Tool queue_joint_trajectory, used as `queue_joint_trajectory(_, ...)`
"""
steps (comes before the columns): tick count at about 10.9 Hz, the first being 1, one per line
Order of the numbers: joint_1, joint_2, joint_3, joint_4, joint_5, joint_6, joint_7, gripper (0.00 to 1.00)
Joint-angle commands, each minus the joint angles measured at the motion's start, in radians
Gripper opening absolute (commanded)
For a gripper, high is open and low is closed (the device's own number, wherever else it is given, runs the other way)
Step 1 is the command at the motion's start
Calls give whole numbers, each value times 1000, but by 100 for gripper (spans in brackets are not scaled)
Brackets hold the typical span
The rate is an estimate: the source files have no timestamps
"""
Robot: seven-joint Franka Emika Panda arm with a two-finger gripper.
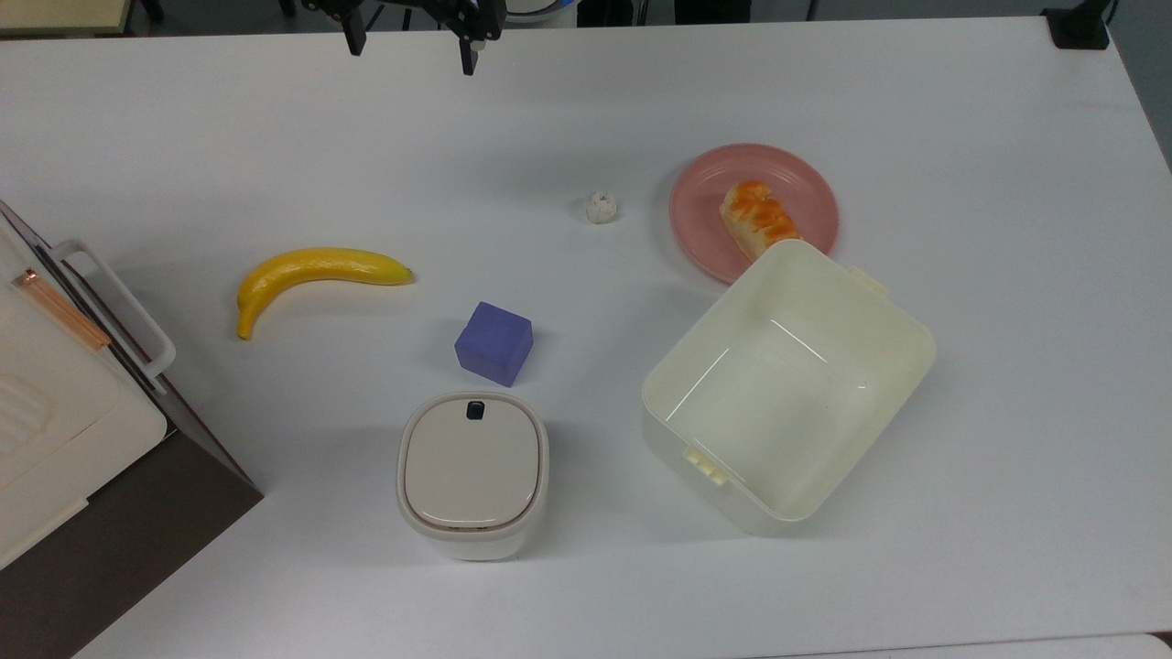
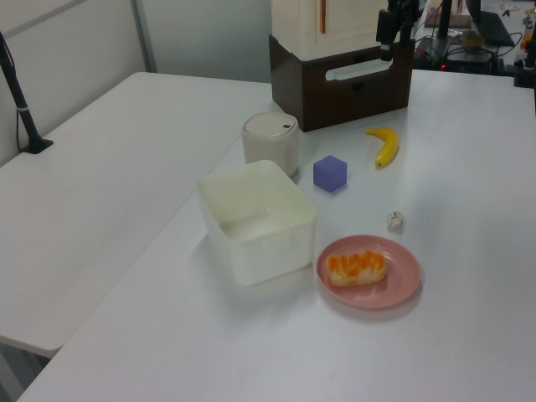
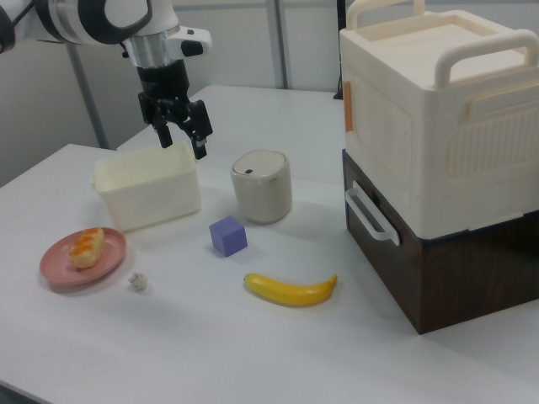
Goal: Put the bread on the table
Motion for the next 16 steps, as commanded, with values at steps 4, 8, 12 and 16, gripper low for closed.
queue_joint_trajectory(4, -12, -5, 1, -2, 44, 15, -108, 100)
queue_joint_trajectory(8, -9, -2, 5, -6, 32, 31, -107, 100)
queue_joint_trajectory(12, -12, 3, 5, -1, 33, 21, -107, 100)
queue_joint_trajectory(16, -9, -3, 5, -10, 40, 31, -116, 100)
